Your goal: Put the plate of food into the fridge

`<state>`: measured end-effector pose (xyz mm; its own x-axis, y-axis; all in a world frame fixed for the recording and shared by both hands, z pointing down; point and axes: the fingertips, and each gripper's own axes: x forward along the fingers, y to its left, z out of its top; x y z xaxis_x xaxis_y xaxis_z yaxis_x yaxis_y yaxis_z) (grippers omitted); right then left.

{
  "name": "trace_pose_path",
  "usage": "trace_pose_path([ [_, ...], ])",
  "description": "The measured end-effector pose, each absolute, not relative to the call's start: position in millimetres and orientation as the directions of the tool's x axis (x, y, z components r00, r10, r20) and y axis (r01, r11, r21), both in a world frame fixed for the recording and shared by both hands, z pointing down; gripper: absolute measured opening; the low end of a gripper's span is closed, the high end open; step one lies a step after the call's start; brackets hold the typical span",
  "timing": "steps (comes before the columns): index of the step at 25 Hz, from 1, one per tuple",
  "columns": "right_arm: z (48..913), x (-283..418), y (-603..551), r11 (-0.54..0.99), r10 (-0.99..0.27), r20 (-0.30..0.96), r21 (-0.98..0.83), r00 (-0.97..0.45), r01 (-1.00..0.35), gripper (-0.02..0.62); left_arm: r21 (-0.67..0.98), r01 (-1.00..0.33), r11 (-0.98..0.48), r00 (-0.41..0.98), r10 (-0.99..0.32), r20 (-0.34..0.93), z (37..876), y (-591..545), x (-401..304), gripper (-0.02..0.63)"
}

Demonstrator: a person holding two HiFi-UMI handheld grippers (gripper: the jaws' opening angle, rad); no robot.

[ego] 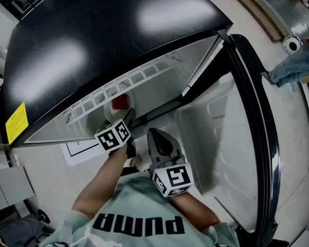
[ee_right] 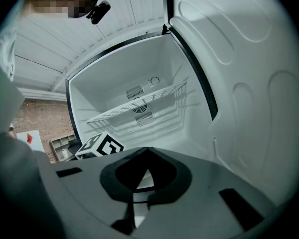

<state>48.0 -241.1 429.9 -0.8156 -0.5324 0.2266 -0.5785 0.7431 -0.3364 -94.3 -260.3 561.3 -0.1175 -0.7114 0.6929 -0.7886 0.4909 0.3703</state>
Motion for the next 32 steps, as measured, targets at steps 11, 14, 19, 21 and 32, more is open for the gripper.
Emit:
trace_pose_path([
  [11, 428, 49, -240, 0.746, -0.530, 0.225, -0.335, -0.818, -0.576, 0.005, 0.050, -0.939, 0.340, -0.205, -0.669, 0.714, 575, -251, -85, 0.430],
  [14, 427, 47, -238, 0.751, -0.527, 0.222, -0.331, -0.821, -0.572, 0.005, 0.029, -0.943, 0.332, -0.213, -0.668, 0.713, 575, -246, -84, 0.430],
  [19, 425, 44, -233, 0.749, -0.528, 0.229, -0.329, -0.818, -0.575, 0.005, 0.061, -0.942, 0.331, -0.195, -0.683, 0.704, 571, -236, -82, 0.430],
  [21, 424, 42, -231, 0.752, -0.530, 0.227, -0.320, -0.817, -0.576, 0.005, 0.083, -0.941, 0.329, -0.180, -0.691, 0.700, 569, -230, -81, 0.430],
  [32, 419, 28, -209, 0.767, -0.559, 0.220, -0.229, -0.800, -0.599, 0.005, 0.206, -0.974, 0.091, 0.033, -0.849, 0.528, 510, -197, -54, 0.428],
])
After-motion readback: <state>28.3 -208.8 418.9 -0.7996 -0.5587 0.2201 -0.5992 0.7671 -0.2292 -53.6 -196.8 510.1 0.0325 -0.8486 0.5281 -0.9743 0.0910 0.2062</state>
